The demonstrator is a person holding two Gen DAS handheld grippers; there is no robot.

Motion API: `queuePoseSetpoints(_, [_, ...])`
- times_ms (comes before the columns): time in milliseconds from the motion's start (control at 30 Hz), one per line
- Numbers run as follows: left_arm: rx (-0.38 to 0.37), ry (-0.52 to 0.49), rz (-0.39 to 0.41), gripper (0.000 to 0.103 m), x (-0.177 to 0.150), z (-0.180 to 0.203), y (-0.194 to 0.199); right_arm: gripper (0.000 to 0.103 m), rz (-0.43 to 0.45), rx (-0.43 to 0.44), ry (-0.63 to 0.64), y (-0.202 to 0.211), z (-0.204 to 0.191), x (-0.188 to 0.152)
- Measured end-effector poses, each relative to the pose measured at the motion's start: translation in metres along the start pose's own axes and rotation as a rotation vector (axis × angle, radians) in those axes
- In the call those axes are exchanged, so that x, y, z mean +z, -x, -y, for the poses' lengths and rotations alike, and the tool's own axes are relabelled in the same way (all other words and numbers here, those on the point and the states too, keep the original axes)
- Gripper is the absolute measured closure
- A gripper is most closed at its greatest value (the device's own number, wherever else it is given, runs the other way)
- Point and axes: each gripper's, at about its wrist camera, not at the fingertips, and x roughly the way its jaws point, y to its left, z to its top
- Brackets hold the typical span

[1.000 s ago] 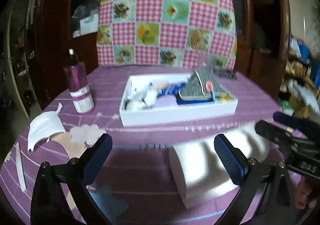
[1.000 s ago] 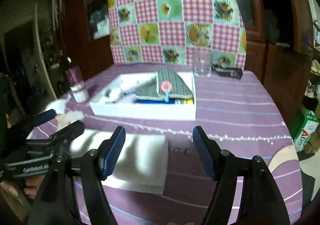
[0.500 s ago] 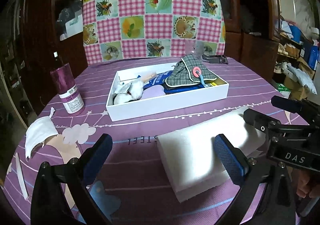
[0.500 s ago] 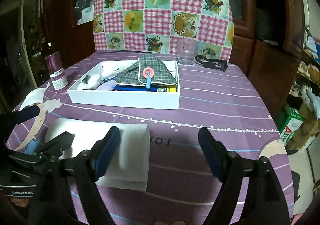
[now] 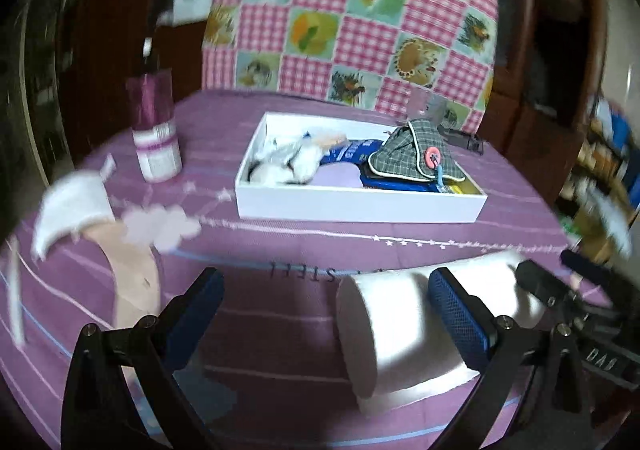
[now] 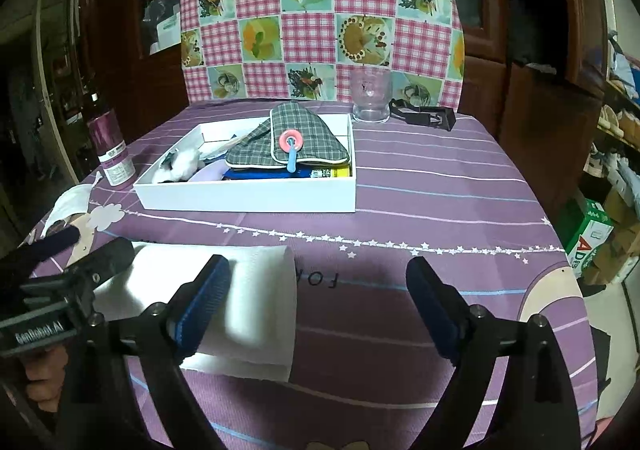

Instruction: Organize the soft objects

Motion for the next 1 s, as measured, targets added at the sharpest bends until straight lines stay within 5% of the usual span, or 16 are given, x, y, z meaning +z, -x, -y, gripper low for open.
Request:
queuePoseSetpoints(100, [-0.041,0.090,-0.024,0.000,-0.004,-0.009,-0.004,0.013,-0.001,0.001,0.000,0.000,0.000,0.000])
queuePoseSetpoints(600, [0.153,-0.168,0.069,0.000,-0.005,0.028,0.012,0.011,0.001,-0.007,0.005,0.000,0.000,0.000])
queuePoseSetpoints(1000, [0.128,-0.151,0.060,0.000,-0.004,0.023,0.011,0.010,0.001,-0.006,0.005,0.000,0.000,0.000])
